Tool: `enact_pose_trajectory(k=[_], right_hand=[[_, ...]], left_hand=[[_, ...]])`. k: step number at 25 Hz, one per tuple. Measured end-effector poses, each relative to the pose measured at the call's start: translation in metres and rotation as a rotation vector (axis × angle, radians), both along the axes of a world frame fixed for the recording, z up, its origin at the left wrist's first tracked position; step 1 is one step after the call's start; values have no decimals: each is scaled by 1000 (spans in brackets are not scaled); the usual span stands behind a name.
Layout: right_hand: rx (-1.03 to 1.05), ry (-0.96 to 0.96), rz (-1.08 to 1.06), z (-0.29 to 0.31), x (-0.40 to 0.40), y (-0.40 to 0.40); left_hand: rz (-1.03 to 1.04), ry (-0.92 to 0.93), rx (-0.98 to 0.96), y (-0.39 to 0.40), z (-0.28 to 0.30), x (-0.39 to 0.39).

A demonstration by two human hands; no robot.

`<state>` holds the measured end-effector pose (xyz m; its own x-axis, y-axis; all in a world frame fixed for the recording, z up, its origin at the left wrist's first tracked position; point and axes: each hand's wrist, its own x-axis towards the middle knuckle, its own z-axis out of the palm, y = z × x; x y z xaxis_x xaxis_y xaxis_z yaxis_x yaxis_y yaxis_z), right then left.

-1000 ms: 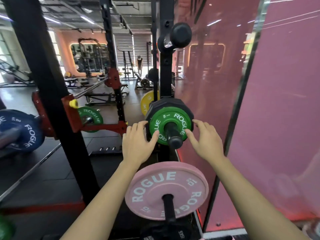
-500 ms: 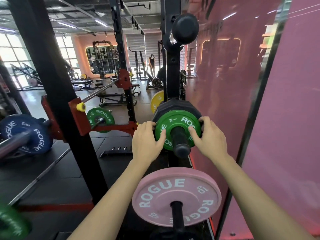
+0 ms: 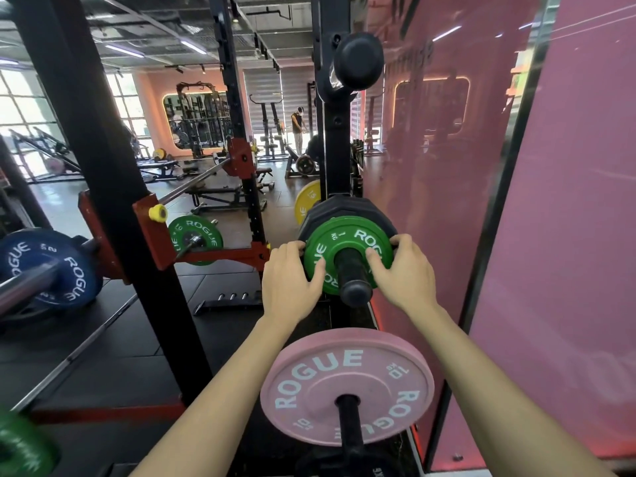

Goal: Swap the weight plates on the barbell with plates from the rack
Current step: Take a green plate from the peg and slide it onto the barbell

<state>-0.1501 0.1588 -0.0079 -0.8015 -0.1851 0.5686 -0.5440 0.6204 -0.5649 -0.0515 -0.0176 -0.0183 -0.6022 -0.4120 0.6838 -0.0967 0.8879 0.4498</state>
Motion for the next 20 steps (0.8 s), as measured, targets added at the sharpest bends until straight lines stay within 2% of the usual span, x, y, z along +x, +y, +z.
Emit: enact_pose_trajectory(k=[3, 7, 10, 14, 20], right_hand=[[-16, -48, 77, 3, -5, 10], [-6, 58, 117, -2, 1, 19], [49, 146, 103, -1, 0, 26], [165, 143, 105, -2, -2, 27], [125, 212, 177, -8, 11, 38]], left_hand=[[-60, -23, 95, 2, 1, 0], [-110, -33, 137, 2, -5, 7], [-108, -31, 78, -4, -4, 14], [-9, -129, -85, -3, 5, 10], [34, -87, -66, 9, -9, 30]])
